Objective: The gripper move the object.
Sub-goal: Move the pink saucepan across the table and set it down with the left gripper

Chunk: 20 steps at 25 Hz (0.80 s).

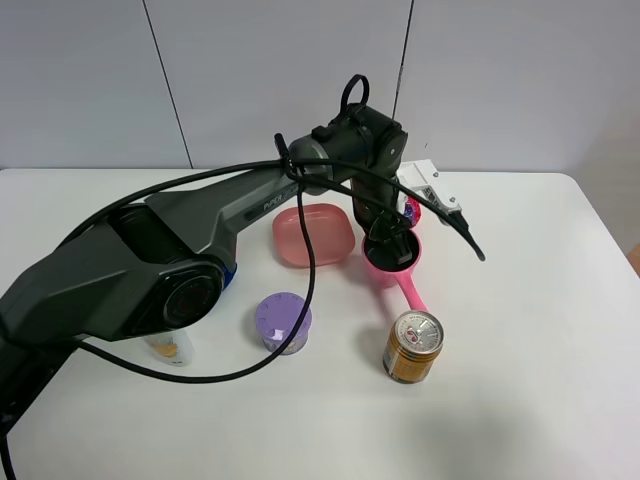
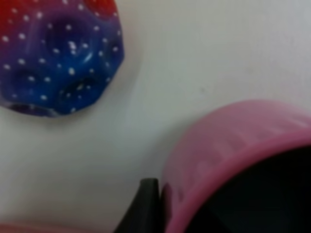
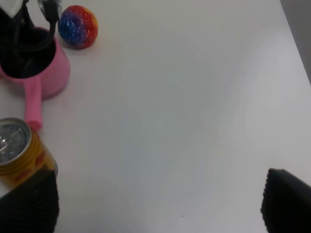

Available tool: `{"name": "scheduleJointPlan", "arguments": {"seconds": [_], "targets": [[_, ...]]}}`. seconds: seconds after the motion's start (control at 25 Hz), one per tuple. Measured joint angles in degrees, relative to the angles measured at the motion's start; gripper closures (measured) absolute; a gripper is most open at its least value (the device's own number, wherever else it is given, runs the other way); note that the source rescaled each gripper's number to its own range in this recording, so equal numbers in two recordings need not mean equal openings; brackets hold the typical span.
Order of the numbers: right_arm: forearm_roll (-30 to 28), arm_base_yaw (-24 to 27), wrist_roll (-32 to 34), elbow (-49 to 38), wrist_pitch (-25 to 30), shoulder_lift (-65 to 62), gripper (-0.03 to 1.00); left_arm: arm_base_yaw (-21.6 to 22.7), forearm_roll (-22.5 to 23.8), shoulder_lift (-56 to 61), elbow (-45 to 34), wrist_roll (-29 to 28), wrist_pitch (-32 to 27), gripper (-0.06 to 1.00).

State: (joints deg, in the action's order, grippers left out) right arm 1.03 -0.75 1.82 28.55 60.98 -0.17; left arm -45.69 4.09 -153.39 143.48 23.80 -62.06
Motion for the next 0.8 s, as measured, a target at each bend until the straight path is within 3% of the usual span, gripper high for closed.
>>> {"name": "scheduleJointPlan", "arguments": {"seconds": [0.32, 0.44, 0.6, 0.64, 0.8], "targets": [[0.0, 0.0, 0.0, 0.0, 0.0, 0.0, -0.03, 0.0, -2.4, -1.8, 0.1, 0.3, 0.3, 0.94], [0.0, 0.0, 0.0, 0.0, 0.0, 0.0, -0.03, 0.0, -4.1, -1.8, 0.1, 2.1, 0.4, 0.89], [0.0, 0.0, 0.0, 0.0, 0.0, 0.0, -0.03, 0.0, -6.4, -1.8, 0.1, 3.1, 0.7, 0.63], [0.0, 0.0, 0.0, 0.0, 0.0, 0.0, -0.03, 0.0, -7.1, -1.8, 0.1, 3.1, 1.2, 0.45], [0.0, 0.0, 0.0, 0.0, 0.0, 0.0, -0.03, 0.0, -7.3, -1.8, 0.1, 2.5, 2.3, 0.13]]}}
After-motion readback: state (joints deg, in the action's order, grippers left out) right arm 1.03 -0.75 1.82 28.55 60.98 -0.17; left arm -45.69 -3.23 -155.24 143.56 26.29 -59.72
